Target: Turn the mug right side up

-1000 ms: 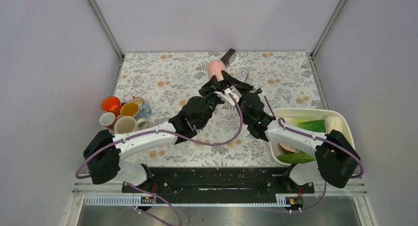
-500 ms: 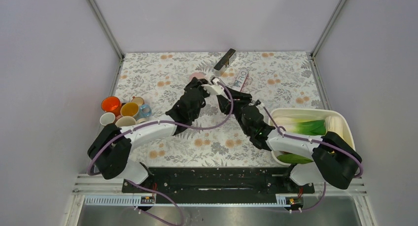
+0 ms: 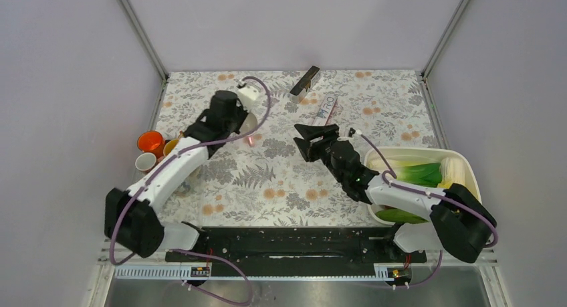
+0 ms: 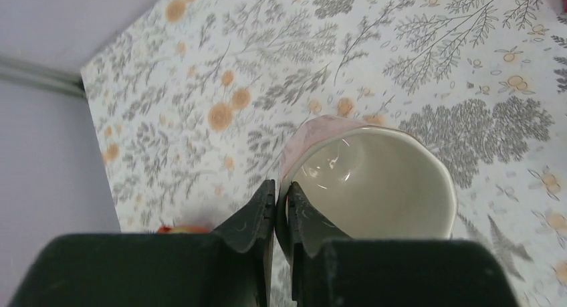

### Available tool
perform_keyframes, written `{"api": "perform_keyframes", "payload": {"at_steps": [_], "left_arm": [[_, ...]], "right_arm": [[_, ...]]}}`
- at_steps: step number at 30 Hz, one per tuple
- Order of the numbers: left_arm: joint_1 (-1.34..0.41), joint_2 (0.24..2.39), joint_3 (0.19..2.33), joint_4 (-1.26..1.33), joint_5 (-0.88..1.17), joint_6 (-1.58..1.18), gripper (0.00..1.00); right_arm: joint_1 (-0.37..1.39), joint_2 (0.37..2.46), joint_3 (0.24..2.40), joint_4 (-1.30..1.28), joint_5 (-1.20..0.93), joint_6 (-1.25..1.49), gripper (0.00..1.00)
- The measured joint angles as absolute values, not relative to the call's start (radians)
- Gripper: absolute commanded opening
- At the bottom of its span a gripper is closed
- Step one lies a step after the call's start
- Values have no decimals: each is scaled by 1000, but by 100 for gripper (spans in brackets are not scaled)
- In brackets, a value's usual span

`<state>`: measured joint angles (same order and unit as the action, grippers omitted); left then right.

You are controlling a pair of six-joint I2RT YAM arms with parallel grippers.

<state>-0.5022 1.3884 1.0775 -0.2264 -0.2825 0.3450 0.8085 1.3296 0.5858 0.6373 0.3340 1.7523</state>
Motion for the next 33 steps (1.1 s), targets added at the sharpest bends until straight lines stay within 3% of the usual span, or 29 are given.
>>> {"api": "perform_keyframes", "payload": {"at_steps": [8, 13, 17, 23, 33], "left_arm": [[-348, 1031, 1129, -701, 5, 270, 0], [-278, 940, 1092, -955, 99, 303, 0], [-184, 929, 1076, -1127, 110, 358, 0], [-9, 879, 1036, -1247, 121, 444, 0], [359, 857, 935, -1251, 188, 567, 0]], "right_arm": [[802, 1176, 659, 386, 250, 1292, 69], [801, 1162, 694, 233, 192, 1060, 70], [801, 1164, 707, 154, 135, 916, 77], [801, 1161, 714, 78, 83, 748, 98], [799, 974, 673, -9, 136, 539, 99]]}}
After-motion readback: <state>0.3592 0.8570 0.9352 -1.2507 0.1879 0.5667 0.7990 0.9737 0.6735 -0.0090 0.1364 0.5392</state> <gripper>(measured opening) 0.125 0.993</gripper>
